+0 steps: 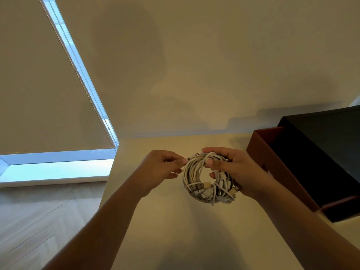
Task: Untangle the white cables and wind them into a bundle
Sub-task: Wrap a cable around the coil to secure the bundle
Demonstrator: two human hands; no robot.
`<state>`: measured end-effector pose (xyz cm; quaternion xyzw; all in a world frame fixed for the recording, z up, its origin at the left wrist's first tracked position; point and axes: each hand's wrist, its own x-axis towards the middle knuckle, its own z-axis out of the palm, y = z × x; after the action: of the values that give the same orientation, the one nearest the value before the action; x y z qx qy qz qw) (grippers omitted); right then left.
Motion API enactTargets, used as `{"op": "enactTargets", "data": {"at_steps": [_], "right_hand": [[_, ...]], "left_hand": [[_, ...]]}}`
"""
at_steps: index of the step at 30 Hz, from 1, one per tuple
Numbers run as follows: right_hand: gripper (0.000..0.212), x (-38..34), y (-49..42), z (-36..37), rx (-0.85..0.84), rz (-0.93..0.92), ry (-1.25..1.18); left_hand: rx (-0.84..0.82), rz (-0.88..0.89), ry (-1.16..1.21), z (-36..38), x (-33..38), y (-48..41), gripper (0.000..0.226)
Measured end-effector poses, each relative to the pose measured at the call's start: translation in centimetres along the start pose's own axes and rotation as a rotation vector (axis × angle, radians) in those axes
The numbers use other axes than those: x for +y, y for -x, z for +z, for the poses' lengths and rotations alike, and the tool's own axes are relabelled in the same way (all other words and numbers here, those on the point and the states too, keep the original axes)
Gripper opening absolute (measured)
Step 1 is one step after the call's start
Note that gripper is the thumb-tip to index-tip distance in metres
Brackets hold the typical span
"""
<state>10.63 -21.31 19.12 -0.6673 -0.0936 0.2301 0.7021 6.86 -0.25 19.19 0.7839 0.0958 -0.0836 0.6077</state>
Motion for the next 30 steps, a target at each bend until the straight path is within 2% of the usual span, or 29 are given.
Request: {"op": "enactTargets", "data": {"at_steps": [5, 9, 15, 19, 30], "right_hand": [[0.025, 0.0, -0.1, 0.2, 0.027, -0.006, 0.006], [0.024, 0.0, -0.2, 0.2, 0.046, -0.013, 0.035], [0.023, 0.0, -0.1, 0.3, 0.051, -0.006, 0.031], [0.024, 0.1, -0.2, 0.6, 0.072, -0.022, 0.073], [0.029, 0.7, -0.8, 1.3, 0.123, -0.070, 0.163]], "left_hand": [[0.155, 0.186, -0.229, 0.5, 0.0, 0.4, 0.010], [0.220, 0.379, -0.488, 1.1, -0.2, 1.1, 0.018], [0.287, 0.527, -0.710, 1.6, -0.3, 1.3, 0.022], [0.285, 0.483, -0.819, 2.4, -0.5, 1.3, 0.021], [0.305, 0.387, -0.802, 2.7, -0.5, 1.3, 0.022]]}}
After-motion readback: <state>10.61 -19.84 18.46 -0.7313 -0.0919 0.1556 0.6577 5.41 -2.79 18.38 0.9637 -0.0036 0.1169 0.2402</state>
